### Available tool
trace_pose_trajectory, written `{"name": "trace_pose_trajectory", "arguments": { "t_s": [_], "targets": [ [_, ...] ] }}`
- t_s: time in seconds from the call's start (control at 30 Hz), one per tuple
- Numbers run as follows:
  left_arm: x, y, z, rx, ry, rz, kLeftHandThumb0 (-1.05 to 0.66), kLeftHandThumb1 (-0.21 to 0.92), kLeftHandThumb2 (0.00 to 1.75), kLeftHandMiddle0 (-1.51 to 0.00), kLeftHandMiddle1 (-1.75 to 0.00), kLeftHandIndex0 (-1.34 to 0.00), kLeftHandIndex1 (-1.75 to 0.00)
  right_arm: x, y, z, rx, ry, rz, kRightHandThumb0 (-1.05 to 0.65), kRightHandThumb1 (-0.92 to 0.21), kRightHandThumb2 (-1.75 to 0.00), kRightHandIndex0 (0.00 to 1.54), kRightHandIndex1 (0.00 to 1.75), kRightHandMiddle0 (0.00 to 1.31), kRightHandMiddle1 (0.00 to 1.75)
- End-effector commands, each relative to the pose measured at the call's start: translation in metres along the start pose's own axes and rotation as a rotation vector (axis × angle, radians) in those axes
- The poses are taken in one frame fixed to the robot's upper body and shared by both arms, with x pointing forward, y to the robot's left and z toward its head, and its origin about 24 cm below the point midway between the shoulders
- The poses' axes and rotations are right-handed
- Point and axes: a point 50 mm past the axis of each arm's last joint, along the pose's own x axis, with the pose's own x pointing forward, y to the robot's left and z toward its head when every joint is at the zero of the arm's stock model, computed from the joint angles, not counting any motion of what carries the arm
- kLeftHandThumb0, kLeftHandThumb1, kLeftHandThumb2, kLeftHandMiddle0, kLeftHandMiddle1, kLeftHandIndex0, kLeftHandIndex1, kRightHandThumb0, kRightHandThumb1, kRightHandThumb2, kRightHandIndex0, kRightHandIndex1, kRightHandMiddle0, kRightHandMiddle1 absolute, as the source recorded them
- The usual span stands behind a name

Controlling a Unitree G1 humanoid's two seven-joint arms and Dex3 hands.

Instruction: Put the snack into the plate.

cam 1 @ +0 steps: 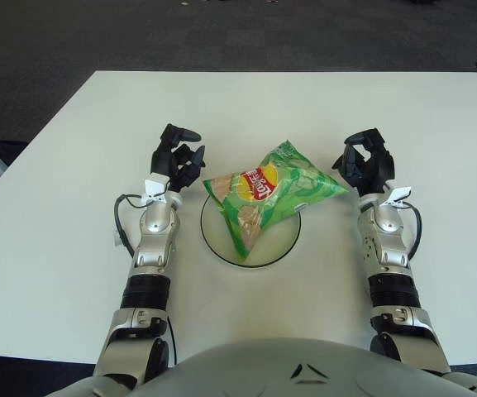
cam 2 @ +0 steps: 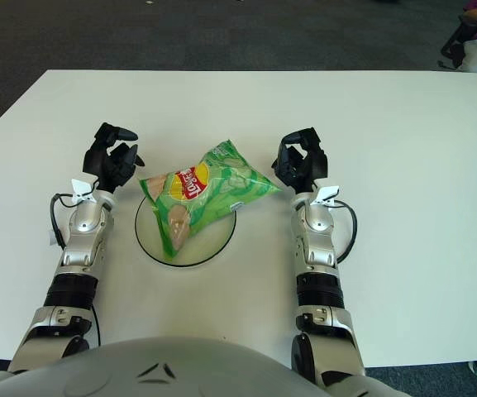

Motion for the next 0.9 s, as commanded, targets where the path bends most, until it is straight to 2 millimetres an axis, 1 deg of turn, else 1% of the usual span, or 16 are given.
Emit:
{"name": "trace_pose_trajectory", "arguments": {
  "t_s": [0.0, 0.5, 0.87],
  "targets": [
    [-0.0018, -0.0001, -0.0005, -0.003, 0.006, 0.002, -0.36, 0.92, 0.34, -0.82, -1.71, -0.40, -1.55, -0.0002, -0.0050, 0.0026, 0.007, -0.007, -0.008, -0.36, -0.83, -0.63, 0.79, 1.75, 0.26, 1.75],
    [-0.0029, -0.0017, -0.0010, -0.017, 0.000, 0.020, -0.36, 0.92, 0.35, -0.82, -1.70, -0.39, -1.56, 0.0002, -0.0085, 0.0014, 0.005, -0.007, -0.011, -0.35, -0.86, -0.60, 0.81, 1.75, 0.25, 1.75],
    [-0.0034, -0.0017, -0.0004, -0.012, -0.003, 0.020, -0.36, 0.92, 0.34, -0.82, -1.69, -0.39, -1.56, -0.0007, -0.0067, 0.0006, 0.003, -0.005, -0.010, -0.35, -0.87, -0.58, 0.81, 1.75, 0.24, 1.74]
  ]
}}
